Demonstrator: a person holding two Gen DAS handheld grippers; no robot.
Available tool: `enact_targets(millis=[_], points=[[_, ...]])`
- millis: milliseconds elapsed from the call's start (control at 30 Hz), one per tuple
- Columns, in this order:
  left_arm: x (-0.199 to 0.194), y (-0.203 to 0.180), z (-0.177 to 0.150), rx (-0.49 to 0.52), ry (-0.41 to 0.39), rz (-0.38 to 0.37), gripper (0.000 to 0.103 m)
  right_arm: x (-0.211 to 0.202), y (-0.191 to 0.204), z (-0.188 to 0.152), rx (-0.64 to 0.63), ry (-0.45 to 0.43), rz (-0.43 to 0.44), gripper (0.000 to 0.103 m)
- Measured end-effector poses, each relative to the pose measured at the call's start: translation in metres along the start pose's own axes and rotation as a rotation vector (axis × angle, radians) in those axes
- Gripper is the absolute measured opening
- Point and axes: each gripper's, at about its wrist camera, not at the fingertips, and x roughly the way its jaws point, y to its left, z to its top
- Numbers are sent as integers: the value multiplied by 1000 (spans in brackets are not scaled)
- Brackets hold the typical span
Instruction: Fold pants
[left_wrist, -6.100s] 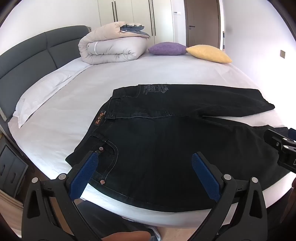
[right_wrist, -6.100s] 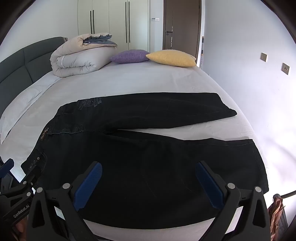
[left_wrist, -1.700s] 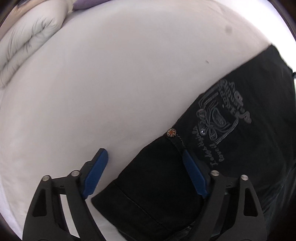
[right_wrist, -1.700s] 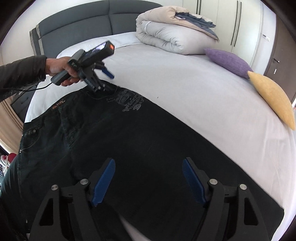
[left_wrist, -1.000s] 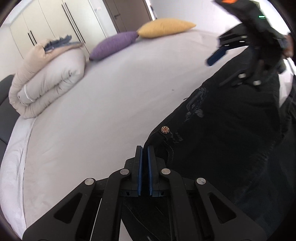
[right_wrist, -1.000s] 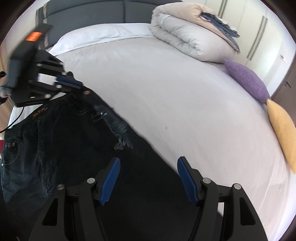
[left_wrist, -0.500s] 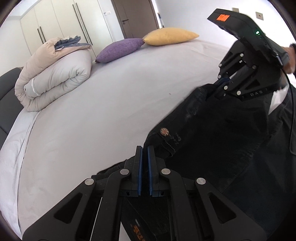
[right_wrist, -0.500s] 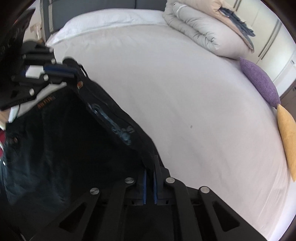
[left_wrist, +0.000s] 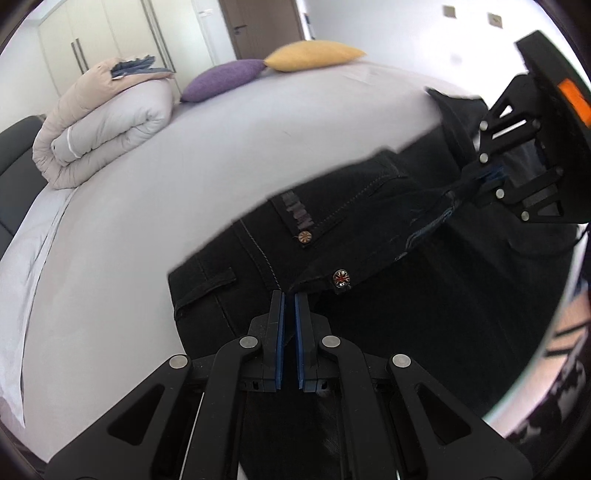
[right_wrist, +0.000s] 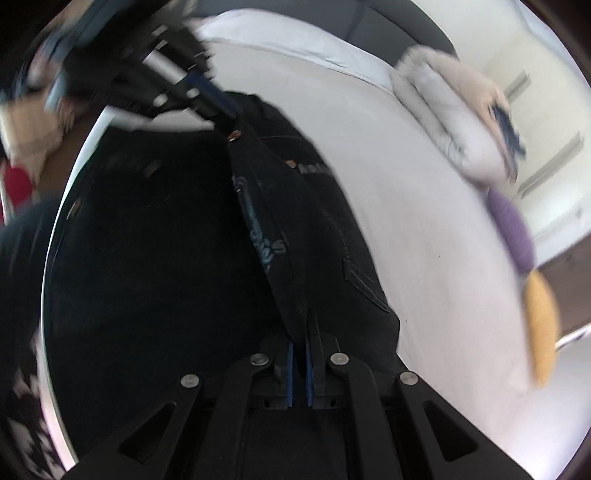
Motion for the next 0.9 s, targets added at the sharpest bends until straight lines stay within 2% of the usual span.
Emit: enact_targets(millis=[67,233,367,633,900], points=[[-7,-8,-15,-10,14,-19,4,-8,30,-3,-71,15,-47,6],[-22,-25,-47,-7,37,-63,4,-18,80,-9,-147,45,-102,6],[-26,-39,-68,-2,59,-65,4,-28,100,-9,-159,58,-124,6],[-23,-48,-87,4,83,-76,4,-41,153,-21,-238,94,-176,6],[-28,-54,-101,-17,73,-77,5,-48,175,-23,-221,97,-178,6]])
